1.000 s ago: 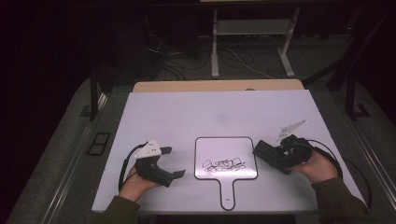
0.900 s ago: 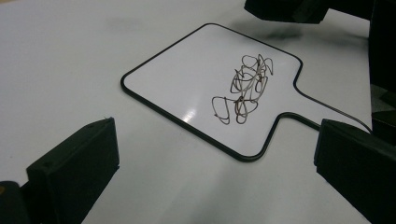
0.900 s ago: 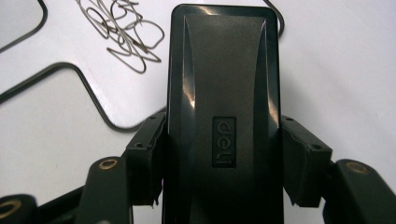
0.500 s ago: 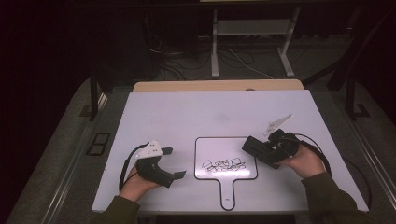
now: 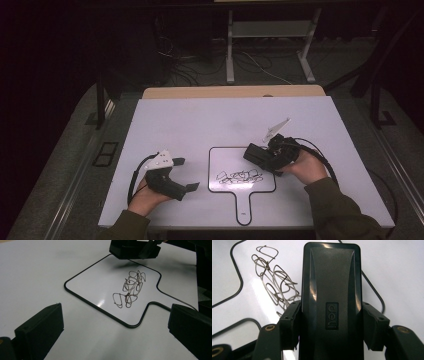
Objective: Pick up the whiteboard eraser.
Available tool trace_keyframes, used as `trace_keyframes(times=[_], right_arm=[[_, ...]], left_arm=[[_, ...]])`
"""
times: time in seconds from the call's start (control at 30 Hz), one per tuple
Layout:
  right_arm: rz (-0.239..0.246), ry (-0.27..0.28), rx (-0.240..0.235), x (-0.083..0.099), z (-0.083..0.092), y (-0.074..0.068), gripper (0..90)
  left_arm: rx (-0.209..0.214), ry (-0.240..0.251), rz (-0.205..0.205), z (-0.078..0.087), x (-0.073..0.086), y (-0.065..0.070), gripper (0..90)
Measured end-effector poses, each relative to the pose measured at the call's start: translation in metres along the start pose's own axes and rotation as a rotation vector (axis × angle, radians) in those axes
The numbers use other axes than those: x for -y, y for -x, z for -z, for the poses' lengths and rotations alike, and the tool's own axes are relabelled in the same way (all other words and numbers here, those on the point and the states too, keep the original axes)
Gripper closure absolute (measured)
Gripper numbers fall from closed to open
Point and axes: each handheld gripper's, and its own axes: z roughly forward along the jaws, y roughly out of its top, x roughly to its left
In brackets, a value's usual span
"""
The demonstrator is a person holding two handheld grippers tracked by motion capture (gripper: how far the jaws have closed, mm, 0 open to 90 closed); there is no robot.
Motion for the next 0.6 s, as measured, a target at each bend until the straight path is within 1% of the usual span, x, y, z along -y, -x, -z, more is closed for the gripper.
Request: trace_keyframes(times=[0.07, 0.13, 0.17, 0.27, 0.3, 0.37, 0.4, 0.47, 0.5, 0.6], right_arm=[[0.002, -0.006, -0.004, -0.001, -0.002, -0.001, 38.4], [0.014, -0.018, -0.004, -0.001, -0.006, -0.002, 38.4], [0.006, -0.026, -0.012, 0.000, -0.010, -0.004, 38.4], [0.012, -0.031, -0.018, 0.001, -0.013, -0.005, 38.3], [0.038, -0.035, -0.017, 0.002, -0.017, -0.007, 38.3], [0.046, -0.050, -0.017, 0.002, -0.020, -0.010, 38.3], [0.061, -0.061, -0.003, 0.002, -0.021, -0.009, 38.3], [0.062, -0.062, -0.001, 0.002, -0.022, -0.010, 38.3], [0.070, -0.062, -0.002, 0.002, -0.023, -0.011, 38.3], [0.074, -0.064, 0.013, 0.001, -0.025, -0.012, 38.4]], left_arm=[[0.000, -0.001, 0.003, 0.000, 0.000, 0.000, 0.0], [0.003, -0.005, -0.001, 0.000, 0.001, -0.001, 0.0], [0.002, -0.004, 0.001, 0.000, 0.001, -0.001, 0.0], [0.001, -0.004, 0.002, 0.000, 0.001, -0.001, 0.0], [0.002, -0.007, -0.001, 0.000, 0.001, -0.001, 0.0], [0.003, -0.009, -0.003, -0.001, 0.001, -0.001, 0.0], [0.003, -0.012, -0.003, -0.001, 0.001, 0.000, 0.0], [0.004, -0.012, -0.003, -0.001, 0.001, 0.000, 0.0], [0.005, -0.013, -0.005, -0.001, 0.001, 0.000, 0.0], [0.006, -0.014, -0.003, -0.001, 0.001, 0.000, 0.0]])
